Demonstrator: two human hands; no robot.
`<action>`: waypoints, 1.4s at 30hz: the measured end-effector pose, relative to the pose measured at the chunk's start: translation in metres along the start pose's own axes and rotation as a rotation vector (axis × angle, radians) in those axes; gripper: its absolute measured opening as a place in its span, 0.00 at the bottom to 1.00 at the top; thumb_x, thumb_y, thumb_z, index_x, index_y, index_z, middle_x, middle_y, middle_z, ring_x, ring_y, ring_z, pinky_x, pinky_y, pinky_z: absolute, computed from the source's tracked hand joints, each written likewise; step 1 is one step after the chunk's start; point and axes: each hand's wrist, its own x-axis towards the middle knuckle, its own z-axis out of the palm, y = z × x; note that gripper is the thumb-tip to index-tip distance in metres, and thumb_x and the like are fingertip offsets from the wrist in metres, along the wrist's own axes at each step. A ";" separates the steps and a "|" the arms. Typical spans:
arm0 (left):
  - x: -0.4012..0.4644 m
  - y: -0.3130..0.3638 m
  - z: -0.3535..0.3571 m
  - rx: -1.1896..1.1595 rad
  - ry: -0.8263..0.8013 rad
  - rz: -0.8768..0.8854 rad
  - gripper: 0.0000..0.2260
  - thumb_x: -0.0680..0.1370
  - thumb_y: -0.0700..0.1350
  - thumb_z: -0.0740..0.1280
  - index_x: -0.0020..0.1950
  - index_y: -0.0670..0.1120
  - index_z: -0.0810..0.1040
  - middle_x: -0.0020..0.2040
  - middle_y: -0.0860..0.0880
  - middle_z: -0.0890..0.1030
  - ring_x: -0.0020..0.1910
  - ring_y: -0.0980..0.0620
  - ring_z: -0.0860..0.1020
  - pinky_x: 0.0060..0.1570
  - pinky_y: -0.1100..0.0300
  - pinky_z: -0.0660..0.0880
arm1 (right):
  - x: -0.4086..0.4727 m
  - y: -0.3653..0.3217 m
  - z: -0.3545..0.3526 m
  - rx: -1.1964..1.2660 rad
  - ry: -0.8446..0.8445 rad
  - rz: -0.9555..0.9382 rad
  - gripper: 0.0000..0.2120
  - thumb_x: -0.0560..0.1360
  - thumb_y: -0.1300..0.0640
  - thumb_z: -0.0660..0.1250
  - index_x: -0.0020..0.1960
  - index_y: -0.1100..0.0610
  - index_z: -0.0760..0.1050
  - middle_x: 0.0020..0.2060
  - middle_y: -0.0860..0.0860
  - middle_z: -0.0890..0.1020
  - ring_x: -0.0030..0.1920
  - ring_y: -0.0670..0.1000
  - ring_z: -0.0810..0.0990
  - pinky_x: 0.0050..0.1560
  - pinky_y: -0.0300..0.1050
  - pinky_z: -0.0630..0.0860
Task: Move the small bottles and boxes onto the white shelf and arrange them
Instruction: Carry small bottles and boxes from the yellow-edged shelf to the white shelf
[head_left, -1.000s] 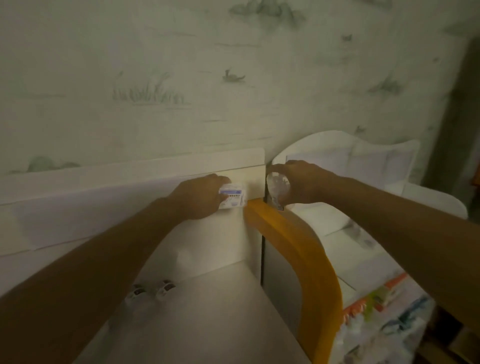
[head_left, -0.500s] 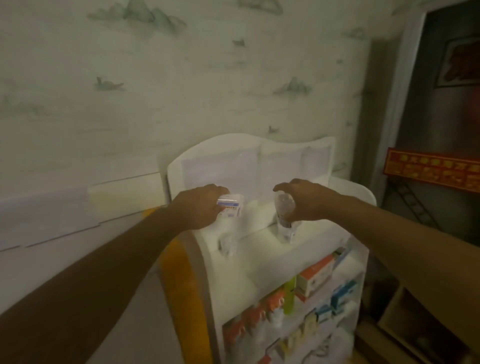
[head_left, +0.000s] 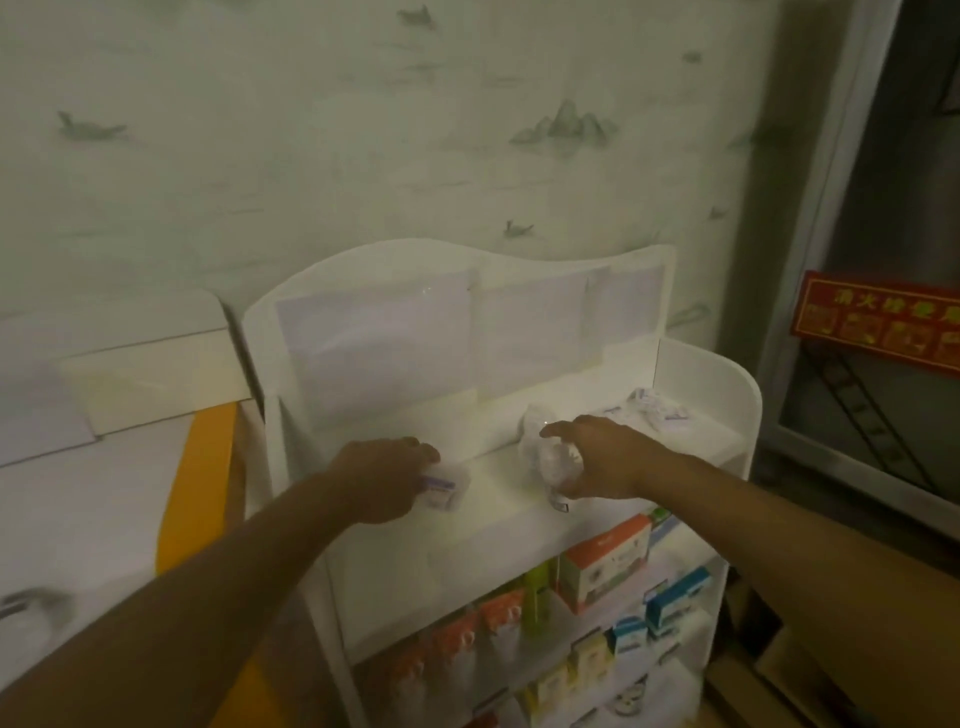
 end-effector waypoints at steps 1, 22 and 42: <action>0.007 -0.006 0.000 0.012 0.007 -0.004 0.18 0.80 0.53 0.59 0.71 0.56 0.66 0.66 0.53 0.72 0.63 0.49 0.74 0.61 0.53 0.73 | 0.011 0.001 0.007 0.009 -0.005 -0.008 0.37 0.70 0.46 0.73 0.74 0.47 0.61 0.69 0.53 0.70 0.68 0.55 0.70 0.66 0.51 0.70; 0.032 -0.100 -0.017 -0.016 -0.077 -0.163 0.18 0.76 0.57 0.65 0.64 0.56 0.72 0.58 0.53 0.78 0.53 0.50 0.77 0.54 0.50 0.76 | 0.180 -0.088 0.145 0.077 -0.239 -0.282 0.36 0.71 0.43 0.72 0.74 0.46 0.60 0.69 0.53 0.69 0.66 0.56 0.72 0.65 0.52 0.71; 0.144 -0.047 -0.040 -0.163 -0.021 -0.089 0.19 0.75 0.56 0.67 0.65 0.56 0.73 0.62 0.52 0.78 0.53 0.51 0.75 0.48 0.61 0.66 | 0.171 0.060 -0.005 -0.233 -0.005 -0.222 0.25 0.76 0.37 0.62 0.69 0.46 0.69 0.65 0.51 0.75 0.66 0.55 0.70 0.62 0.50 0.70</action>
